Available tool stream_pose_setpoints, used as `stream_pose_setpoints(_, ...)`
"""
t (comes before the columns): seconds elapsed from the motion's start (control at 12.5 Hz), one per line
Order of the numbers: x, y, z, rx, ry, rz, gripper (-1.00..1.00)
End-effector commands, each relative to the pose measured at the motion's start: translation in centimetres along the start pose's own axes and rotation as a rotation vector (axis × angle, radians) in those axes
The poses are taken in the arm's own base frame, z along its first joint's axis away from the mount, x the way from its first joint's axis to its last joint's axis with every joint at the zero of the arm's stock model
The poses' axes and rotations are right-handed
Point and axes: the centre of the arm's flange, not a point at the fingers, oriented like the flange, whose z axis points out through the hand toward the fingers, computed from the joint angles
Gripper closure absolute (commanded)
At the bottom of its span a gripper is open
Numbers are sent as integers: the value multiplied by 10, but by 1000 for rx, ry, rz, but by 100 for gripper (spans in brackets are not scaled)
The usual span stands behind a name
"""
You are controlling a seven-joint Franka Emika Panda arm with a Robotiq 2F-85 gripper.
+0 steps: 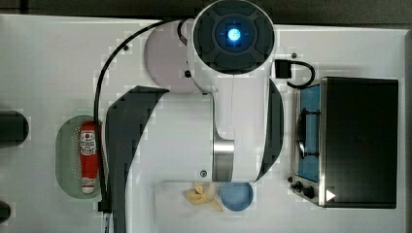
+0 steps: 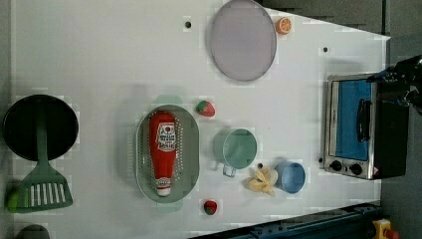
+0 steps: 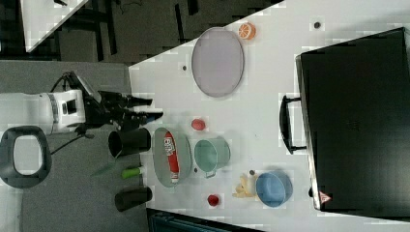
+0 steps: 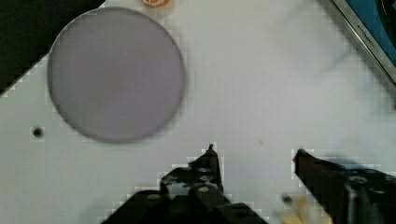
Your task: Pick ketchup from strainer and place it on the table
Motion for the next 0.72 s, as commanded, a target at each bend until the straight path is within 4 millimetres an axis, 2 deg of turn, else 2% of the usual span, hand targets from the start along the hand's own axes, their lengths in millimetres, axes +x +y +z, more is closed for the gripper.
stream_pose_setpoints(0.08, -47, 45, -73, 29, 5, 91, -59)
stream_pose_setpoints(0.24, -55, 34, -71, 26, 6, 66, -100)
stream_pose_setpoints(0.48, -85, -6, -64, 17, 13, -27, -100)
stream_pose_setpoints(0.72, -135, -57, -48, -9, 4, -160, -100)
